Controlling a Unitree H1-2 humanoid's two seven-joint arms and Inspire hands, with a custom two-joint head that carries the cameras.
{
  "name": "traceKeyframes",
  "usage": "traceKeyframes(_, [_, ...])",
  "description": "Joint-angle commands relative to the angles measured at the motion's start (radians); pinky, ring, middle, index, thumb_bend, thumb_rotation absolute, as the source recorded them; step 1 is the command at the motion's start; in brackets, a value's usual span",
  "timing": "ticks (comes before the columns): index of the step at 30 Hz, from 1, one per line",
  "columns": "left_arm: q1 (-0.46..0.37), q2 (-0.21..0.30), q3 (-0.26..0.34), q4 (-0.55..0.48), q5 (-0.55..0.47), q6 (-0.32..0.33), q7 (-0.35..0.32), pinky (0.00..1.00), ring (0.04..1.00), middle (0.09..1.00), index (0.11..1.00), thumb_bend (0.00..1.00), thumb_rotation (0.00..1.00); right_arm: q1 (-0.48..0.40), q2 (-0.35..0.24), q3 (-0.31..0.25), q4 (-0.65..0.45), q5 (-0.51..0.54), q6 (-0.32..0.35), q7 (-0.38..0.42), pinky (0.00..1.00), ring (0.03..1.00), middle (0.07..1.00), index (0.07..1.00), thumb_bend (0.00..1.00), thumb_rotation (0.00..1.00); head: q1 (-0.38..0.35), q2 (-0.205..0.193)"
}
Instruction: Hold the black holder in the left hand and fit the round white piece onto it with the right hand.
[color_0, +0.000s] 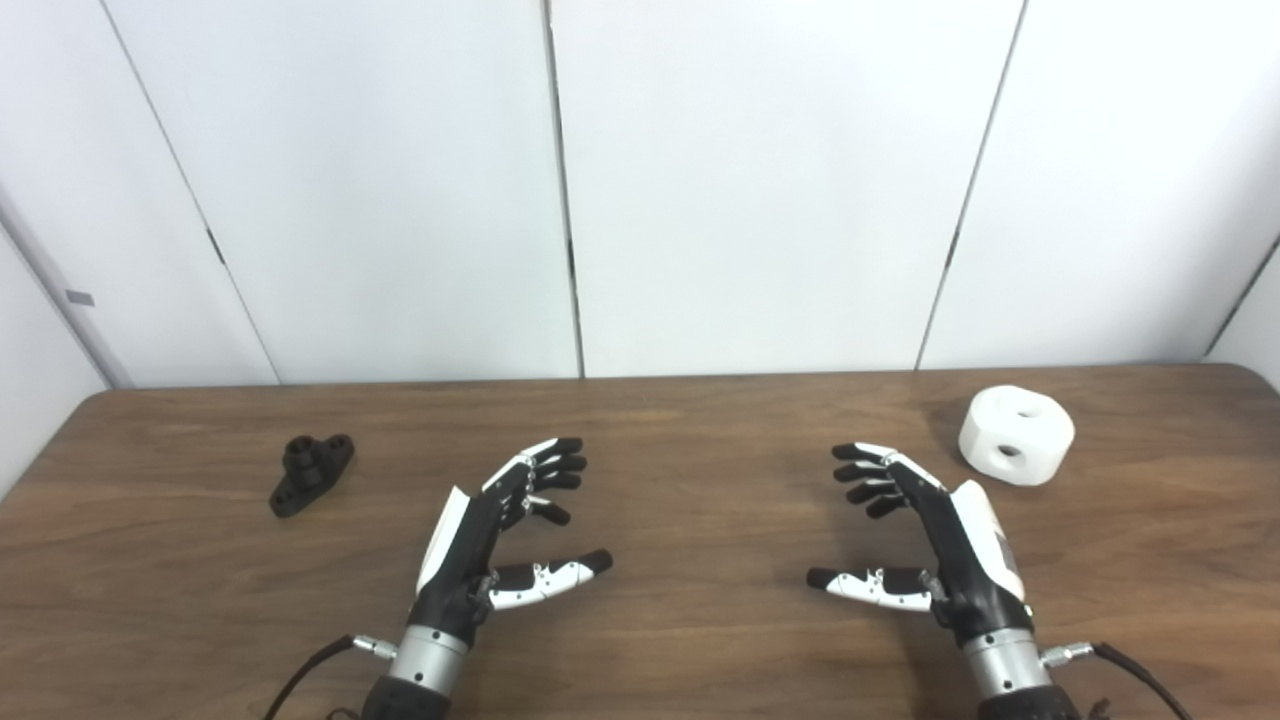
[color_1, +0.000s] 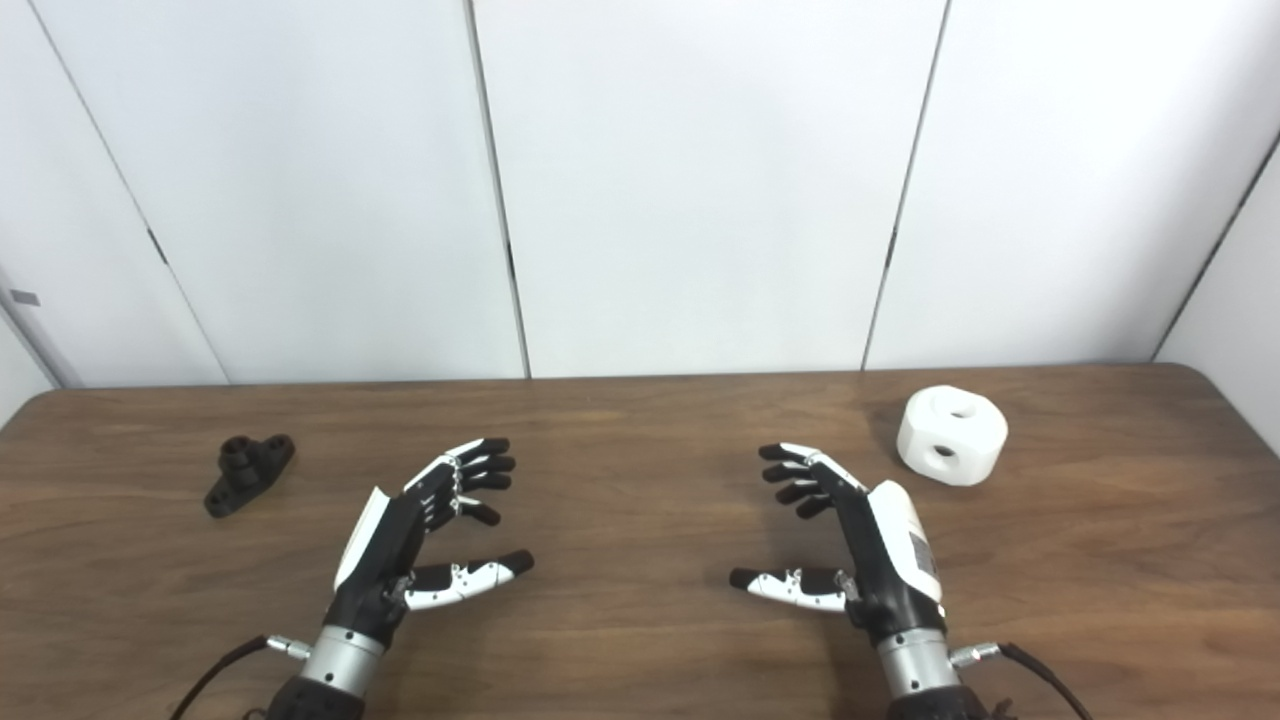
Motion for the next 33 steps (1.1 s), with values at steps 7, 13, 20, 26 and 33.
traceKeyframes(7, [0.011, -0.009, -0.006, -0.004, -0.01, -0.016, 0.0, 0.6, 0.758, 0.782, 0.819, 0.7, 0.0, -0.038, 0.0, -0.008, -0.029, -0.001, -0.03, -0.01, 0.54, 0.617, 0.685, 0.744, 0.7, 0.05, 0.034, -0.001])
traceKeyframes(13, [-0.006, -0.035, -0.029, 0.02, 0.021, -0.003, 0.007, 0.62, 0.769, 0.802, 0.83, 0.69, 0.0, -0.041, -0.034, -0.032, -0.007, 0.036, -0.054, -0.002, 0.52, 0.618, 0.679, 0.744, 0.7, 0.02, 0.276, -0.028])
traceKeyframes(20, [-0.056, -0.068, -0.047, 0.146, 0.086, -0.072, 0.07, 0.62, 0.755, 0.788, 0.814, 0.71, 0.04, -0.043, -0.051, -0.068, 0.01, 0.11, -0.062, 0.026, 0.54, 0.649, 0.712, 0.756, 0.69, 0.0, 0.43, -0.066])
traceKeyframes(26, [-0.075, -0.077, -0.046, 0.182, 0.099, -0.086, 0.099, 0.63, 0.755, 0.785, 0.778, 0.75, 0.08, -0.044, -0.056, -0.066, -0.006, 0.063, -0.06, 0.016, 0.56, 0.643, 0.699, 0.753, 0.68, 0.0, 0.465, -0.089])
traceKeyframes(33, [-0.068, -0.069, -0.039, 0.134, 0.107, -0.061, 0.111, 0.61, 0.742, 0.778, 0.736, 0.75, 0.04, -0.046, -0.061, -0.072, -0.009, 0.055, -0.068, 0.014, 0.54, 0.633, 0.692, 0.75, 0.69, 0.0, 0.46, -0.087])
